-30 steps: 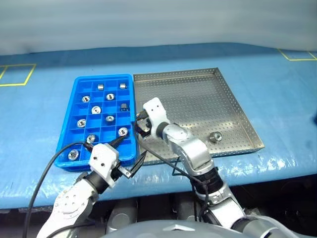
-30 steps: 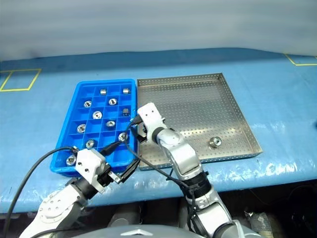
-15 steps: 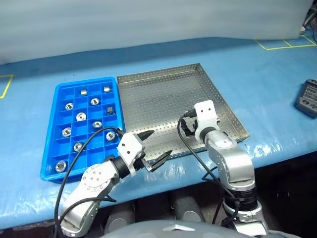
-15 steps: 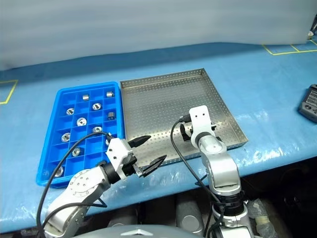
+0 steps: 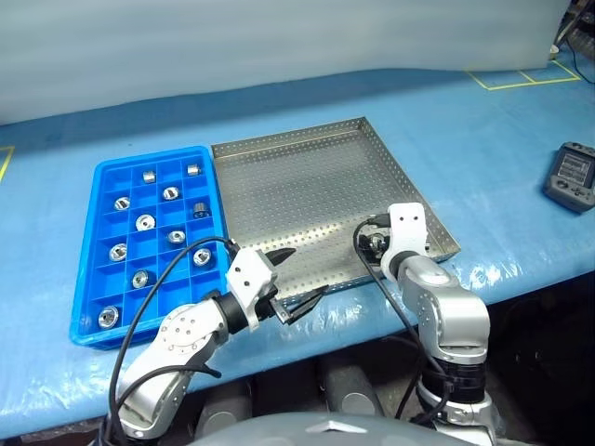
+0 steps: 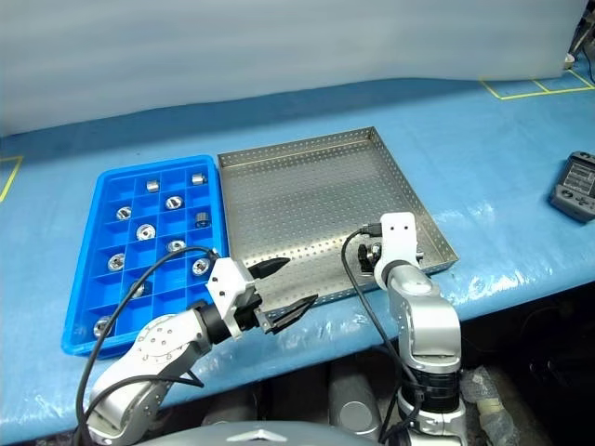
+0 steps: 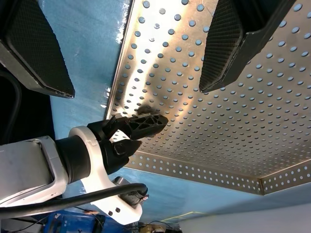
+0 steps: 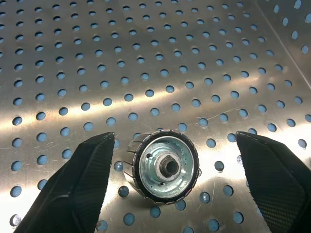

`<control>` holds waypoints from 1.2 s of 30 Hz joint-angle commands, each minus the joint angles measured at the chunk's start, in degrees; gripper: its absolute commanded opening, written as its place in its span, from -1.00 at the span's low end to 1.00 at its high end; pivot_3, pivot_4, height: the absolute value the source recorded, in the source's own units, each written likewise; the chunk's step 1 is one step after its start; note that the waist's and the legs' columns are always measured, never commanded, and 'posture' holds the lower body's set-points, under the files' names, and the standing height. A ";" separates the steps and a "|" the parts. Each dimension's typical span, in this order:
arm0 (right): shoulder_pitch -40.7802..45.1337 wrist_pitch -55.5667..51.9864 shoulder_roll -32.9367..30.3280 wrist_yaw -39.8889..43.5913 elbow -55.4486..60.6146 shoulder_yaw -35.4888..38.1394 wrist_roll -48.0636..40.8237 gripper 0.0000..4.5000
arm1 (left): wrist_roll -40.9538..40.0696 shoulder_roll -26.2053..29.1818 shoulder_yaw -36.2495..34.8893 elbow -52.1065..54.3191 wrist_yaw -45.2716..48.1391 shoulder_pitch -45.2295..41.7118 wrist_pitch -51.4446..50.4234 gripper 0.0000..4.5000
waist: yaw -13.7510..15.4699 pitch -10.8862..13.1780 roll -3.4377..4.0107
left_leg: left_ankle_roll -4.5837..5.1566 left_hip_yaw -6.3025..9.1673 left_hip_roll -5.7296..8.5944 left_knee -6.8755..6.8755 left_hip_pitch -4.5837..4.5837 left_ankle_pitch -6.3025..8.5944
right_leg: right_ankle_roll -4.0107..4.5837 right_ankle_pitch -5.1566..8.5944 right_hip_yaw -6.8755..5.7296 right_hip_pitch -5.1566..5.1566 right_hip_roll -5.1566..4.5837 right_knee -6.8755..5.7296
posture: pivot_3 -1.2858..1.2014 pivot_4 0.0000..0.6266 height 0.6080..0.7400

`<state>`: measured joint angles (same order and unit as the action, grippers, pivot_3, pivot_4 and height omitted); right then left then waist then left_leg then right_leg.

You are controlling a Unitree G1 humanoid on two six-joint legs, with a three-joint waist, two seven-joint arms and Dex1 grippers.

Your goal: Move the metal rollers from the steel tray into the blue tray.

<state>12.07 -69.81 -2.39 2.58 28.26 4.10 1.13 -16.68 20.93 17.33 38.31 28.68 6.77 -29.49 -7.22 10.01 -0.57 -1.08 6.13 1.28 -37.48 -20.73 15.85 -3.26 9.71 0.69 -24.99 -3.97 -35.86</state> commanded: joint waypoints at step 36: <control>18.51 20.25 5.30 21.28 -20.42 -31.00 -11.71 -0.24 | 7.81 -15.30 -17.86 18.98 -22.95 34.78 18.52 1.00 | 10.86 0.01 -0.06 | -0.02 0.32 0.00 0.12 -0.31 0.00 | 0.13 0.08 -0.25 -0.28 0.02 0.01 | 0.34 -0.52 1.00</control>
<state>30.15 -51.37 2.18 22.73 6.65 -26.61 -9.73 -9.04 5.44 -1.15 54.30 5.23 40.70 -12.73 3.63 10.02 -0.63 -1.10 6.45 1.28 -37.37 -21.10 15.85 -3.13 9.79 0.43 -25.33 -3.95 -35.85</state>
